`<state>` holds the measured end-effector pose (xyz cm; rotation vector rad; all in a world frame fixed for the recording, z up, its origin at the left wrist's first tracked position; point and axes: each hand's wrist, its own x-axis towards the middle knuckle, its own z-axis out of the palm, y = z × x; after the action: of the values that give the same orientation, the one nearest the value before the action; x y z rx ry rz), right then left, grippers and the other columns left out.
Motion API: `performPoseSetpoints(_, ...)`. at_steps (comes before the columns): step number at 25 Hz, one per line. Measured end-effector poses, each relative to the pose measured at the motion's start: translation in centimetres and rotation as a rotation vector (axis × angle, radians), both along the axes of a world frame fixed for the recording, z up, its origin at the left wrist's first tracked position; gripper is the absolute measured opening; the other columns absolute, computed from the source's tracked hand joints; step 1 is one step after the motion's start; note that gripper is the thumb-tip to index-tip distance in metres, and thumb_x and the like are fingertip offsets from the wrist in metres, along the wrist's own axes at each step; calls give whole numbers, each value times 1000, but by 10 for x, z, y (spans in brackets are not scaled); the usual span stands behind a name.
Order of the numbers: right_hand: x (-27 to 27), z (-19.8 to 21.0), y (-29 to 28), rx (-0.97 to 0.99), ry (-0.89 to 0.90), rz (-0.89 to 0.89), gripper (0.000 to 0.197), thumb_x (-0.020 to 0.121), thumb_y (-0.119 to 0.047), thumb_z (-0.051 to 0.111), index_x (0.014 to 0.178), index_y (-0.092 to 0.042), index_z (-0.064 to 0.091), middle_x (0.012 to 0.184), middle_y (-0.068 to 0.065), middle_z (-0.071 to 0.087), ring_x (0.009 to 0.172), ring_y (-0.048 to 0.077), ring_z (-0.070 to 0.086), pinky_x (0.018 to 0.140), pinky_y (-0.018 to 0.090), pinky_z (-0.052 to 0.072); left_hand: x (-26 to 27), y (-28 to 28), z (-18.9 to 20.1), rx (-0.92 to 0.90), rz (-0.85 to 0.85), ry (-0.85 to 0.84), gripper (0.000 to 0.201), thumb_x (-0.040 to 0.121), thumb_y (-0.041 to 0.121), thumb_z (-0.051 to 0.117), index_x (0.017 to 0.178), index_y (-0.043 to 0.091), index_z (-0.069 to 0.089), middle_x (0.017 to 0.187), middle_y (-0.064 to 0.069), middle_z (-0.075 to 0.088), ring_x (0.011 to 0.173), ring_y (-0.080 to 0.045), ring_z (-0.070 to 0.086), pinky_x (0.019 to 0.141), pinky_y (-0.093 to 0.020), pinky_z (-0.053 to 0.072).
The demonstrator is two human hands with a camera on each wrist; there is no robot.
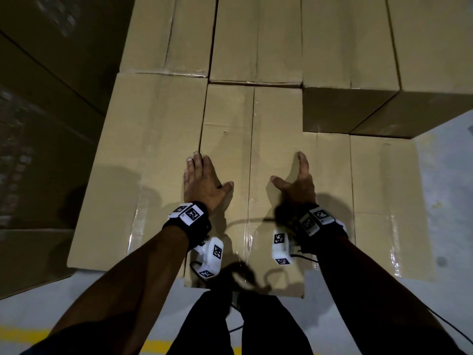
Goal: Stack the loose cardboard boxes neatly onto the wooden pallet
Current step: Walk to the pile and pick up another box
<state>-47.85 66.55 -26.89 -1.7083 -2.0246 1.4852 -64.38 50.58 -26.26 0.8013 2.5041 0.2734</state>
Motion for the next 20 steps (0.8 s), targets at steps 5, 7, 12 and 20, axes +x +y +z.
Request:
performPoseSetpoints(5, 4, 3, -6, -11, -31, 45, 92, 89, -37, 73, 159, -36, 13, 161, 13, 23, 146, 37, 30, 115, 44, 33, -6, -2, 6, -35, -53, -41, 100, 91, 56, 57, 158, 9, 0, 165, -12, -13, 151, -29, -14, 122, -43, 1)
performPoseSetpoints(7, 8, 5, -17, 41, -134, 121, 90, 90, -44, 70, 159, -38, 12, 168, 9, 5, 152, 37, 15, 121, 49, 27, -8, -8, 11, -40, -97, -76, 98, 91, 52, 59, 158, 9, 4, 165, -13, -12, 151, -31, -12, 122, -44, 3)
performPoseSetpoints(12, 27, 11, -76, 297, -490, 422, 87, 94, -54, 59, 160, -32, 9, 167, 13, -12, 154, 39, -3, 122, 52, 16, 5, -46, 20, -84, -210, -138, 91, 90, 52, 61, 156, 12, 12, 165, -14, -10, 151, -34, -10, 122, -43, 5)
performPoseSetpoints(20, 69, 27, -148, 257, -575, 571, 84, 92, -51, 61, 159, -34, 14, 169, 7, -9, 154, 35, -2, 122, 54, 9, 39, -110, 45, -145, -285, -209, 76, 96, 40, 58, 155, 13, 20, 165, -13, -8, 152, -34, -6, 123, -39, 6)
